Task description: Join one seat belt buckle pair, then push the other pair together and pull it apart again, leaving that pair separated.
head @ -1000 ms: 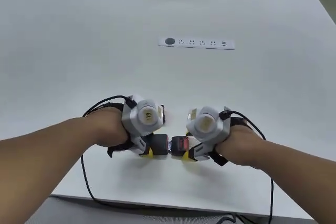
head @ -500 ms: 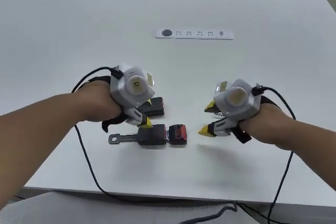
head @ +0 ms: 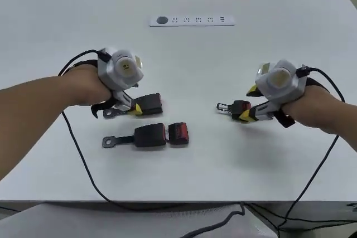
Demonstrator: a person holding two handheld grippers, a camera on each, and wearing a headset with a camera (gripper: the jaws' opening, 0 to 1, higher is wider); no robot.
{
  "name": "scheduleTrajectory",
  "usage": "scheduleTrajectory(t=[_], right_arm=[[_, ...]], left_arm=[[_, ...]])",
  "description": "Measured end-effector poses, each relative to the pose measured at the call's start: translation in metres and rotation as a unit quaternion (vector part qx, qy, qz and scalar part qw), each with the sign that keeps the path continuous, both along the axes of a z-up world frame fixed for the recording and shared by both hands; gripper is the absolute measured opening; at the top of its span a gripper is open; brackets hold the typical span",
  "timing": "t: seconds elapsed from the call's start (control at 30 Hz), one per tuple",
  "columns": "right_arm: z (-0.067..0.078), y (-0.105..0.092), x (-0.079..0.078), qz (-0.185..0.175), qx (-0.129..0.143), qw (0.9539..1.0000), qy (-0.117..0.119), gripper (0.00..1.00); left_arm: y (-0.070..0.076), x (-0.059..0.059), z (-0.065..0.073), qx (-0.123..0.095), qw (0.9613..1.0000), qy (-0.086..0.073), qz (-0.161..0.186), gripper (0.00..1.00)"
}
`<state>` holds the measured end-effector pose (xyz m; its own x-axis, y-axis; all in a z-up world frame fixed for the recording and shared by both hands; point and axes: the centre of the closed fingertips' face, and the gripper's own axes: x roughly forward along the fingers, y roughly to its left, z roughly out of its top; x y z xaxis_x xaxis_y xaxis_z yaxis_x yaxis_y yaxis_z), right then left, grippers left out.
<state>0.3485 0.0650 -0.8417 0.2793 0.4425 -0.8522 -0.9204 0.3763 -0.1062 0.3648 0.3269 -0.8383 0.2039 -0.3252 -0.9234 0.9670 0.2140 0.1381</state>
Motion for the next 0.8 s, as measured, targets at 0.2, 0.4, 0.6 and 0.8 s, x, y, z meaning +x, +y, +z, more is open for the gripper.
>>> scheduleTrajectory(t=[0.2, 0.4, 0.6, 0.8], right_arm=[[-0.008, 0.012, -0.007, 0.035, -0.001, 0.9992, 0.018, 0.41], [-0.013, 0.019, -0.003, 0.06, -0.006, 0.998, 0.021, 0.39], [-0.014, 0.018, -0.004, 0.076, -0.008, 0.9964, 0.037, 0.37], [-0.015, 0.017, -0.004, 0.072, 0.002, 0.9962, 0.05, 0.37]], left_arm=[[-0.002, -0.005, -0.013, 0.003, 0.9996, 0.02, -0.018, 0.46], [-0.003, -0.012, -0.016, -0.004, 0.998, 0.045, -0.044, 0.33], [-0.005, -0.016, -0.016, 0.001, 0.9967, 0.051, -0.063, 0.31], [-0.005, -0.019, -0.017, 0.008, 0.9964, 0.053, -0.066, 0.31]])
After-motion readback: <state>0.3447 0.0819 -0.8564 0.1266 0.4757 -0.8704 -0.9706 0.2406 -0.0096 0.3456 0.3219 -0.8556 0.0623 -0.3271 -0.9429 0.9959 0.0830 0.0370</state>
